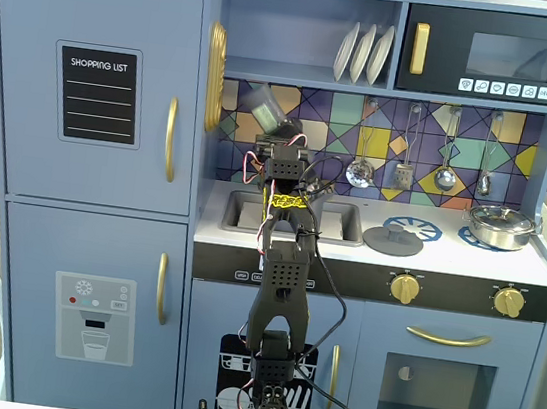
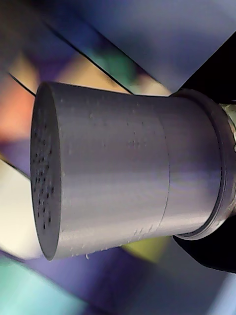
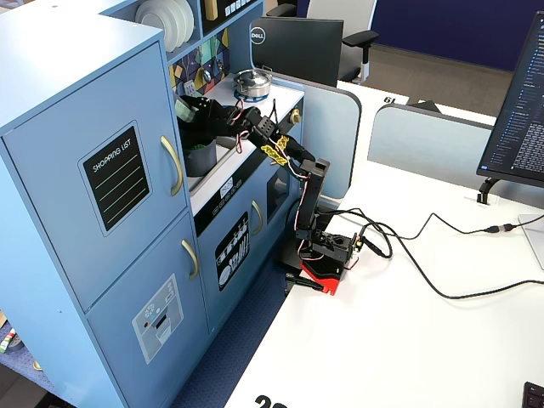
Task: Put salt in the gray recipient
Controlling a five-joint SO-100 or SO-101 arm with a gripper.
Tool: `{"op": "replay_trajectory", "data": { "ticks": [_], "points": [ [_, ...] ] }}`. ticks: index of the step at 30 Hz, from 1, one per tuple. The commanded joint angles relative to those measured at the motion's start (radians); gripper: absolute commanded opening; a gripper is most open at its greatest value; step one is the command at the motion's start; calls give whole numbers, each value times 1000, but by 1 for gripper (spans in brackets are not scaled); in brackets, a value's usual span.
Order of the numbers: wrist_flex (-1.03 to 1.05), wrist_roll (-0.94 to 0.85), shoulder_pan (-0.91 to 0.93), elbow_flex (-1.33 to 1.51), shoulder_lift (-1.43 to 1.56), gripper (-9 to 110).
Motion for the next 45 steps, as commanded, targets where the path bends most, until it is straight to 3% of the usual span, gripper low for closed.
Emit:
{"op": "replay_trajectory", "data": {
  "ticks": [1,9,12,18,21,24,28,34,38,42,45],
  "points": [
    [-158,-63,-9,-18,71,0],
    [399,67,54,-201,-28,0],
    [336,57,40,-129,3,0],
    [-69,-86,-3,-72,32,0],
    [-67,-225,8,-141,6,0],
    [23,-477,75,-163,8,0],
    [81,-951,235,-156,25,0],
    [-28,-1730,526,-190,5,0],
    [-51,-2154,695,-175,-21,0],
    [-153,-2402,811,-17,-6,0],
    [-273,-2476,857,94,-5,0]
  ]
}}
